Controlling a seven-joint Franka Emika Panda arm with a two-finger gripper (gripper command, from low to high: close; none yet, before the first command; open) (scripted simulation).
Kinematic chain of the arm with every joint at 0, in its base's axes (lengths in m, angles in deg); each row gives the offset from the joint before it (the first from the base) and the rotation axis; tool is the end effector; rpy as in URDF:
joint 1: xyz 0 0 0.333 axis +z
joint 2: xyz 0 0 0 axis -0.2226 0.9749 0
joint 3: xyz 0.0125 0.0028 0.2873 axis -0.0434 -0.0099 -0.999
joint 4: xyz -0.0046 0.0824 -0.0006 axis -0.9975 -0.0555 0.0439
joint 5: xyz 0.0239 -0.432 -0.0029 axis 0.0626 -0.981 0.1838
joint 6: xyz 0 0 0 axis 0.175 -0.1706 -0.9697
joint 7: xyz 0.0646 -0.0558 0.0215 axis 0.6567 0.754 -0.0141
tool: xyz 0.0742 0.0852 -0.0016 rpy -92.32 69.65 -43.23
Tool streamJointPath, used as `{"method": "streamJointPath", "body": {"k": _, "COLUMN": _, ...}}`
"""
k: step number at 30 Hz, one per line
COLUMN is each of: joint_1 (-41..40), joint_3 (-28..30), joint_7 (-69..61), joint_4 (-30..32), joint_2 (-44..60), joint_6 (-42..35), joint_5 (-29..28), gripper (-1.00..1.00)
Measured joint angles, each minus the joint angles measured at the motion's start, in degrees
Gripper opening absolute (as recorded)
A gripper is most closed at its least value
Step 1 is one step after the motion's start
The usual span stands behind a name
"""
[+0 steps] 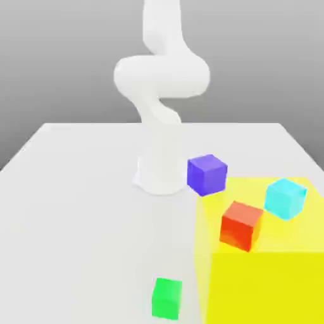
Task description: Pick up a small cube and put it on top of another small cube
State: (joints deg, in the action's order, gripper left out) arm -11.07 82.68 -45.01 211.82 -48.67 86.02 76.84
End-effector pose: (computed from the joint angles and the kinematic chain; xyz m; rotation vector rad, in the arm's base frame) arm 0.4102 -0.0099 0.6882 -2.5214 0.8905 -1.0560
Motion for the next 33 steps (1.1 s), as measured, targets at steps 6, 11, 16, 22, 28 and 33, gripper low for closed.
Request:
{"method": "streamJointPath", "body": {"k": 6, "joint_1": 5.1, "joint_3": 6.3, "joint_7": -16.9, "joint_4": 0.6, "joint_2": -0.5, "joint_6": -0.4, "joint_5": -3.5, "gripper": 0.0}}
{"method": "streamJointPath", "body": {"k": 11, "joint_1": 9.2, "joint_3": 11.3, "joint_7": -30.7, "joint_4": 1.1, "joint_2": -0.6, "joint_6": -0.6, "joint_5": -6.2, "gripper": 0.0}}
{"method": "streamJointPath", "body": {"k": 16, "joint_1": 13.4, "joint_3": 16.4, "joint_7": -44.4, "joint_4": 1.7, "joint_2": -0.4, "joint_6": -0.7, "joint_5": -8.8, "gripper": 0.0}}
{"method": "streamJointPath", "body": {"k": 22, "joint_1": 18.5, "joint_3": 22.6, "joint_7": -61.0, "joint_4": 2.4, "joint_2": 0.2, "joint_6": -0.5, "joint_5": -12.0, "gripper": 0.0}}
{"method": "streamJointPath", "body": {"k": 28, "joint_1": 23.9, "joint_3": 29.0, "joint_7": -77.4, "joint_4": 3.2, "joint_2": 1.2, "joint_6": 0.0, "joint_5": -15.2, "gripper": 0.0}}
{"method": "streamJointPath", "body": {"k": 33, "joint_1": 28.7, "joint_3": 34.5, "joint_7": -91.1, "joint_4": 3.9, "joint_2": 2.3, "joint_6": 0.6, "joint_5": -17.9, "gripper": 0.0}}
